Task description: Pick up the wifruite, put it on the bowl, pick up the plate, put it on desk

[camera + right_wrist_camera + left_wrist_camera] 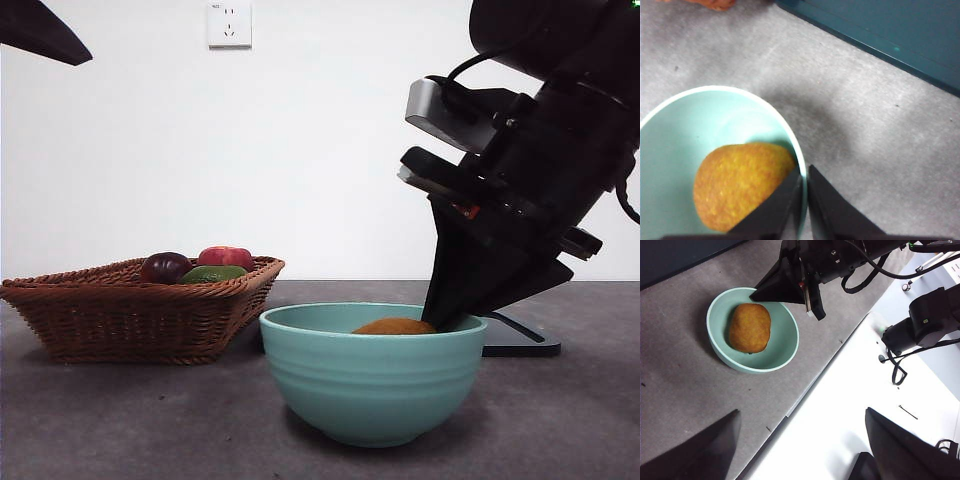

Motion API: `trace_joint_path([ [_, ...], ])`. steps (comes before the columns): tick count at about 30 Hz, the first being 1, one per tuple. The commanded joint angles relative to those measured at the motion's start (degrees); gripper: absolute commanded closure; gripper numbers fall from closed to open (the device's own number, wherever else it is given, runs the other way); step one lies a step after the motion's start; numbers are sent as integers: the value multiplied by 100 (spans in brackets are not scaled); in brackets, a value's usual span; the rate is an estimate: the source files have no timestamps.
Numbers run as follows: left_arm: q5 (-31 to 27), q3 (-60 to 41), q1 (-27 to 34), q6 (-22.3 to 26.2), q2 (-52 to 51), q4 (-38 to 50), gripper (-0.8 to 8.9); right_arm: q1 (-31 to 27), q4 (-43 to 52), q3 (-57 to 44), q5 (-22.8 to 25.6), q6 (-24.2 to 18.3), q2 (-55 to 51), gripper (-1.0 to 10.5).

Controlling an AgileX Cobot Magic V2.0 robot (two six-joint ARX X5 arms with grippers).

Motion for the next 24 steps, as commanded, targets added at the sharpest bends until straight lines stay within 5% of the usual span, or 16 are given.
trace_joint_path([
  [1, 22, 52, -52, 90, 22, 46, 415, 59, 70, 164, -66, 125, -11, 935],
  [11, 22, 52, -52, 155, 22, 46, 415, -68, -468, 1093, 101, 96, 0, 935],
  [24, 22, 52, -52, 153, 22, 37, 415, -1088, -573, 2398, 157, -216, 1071, 935],
])
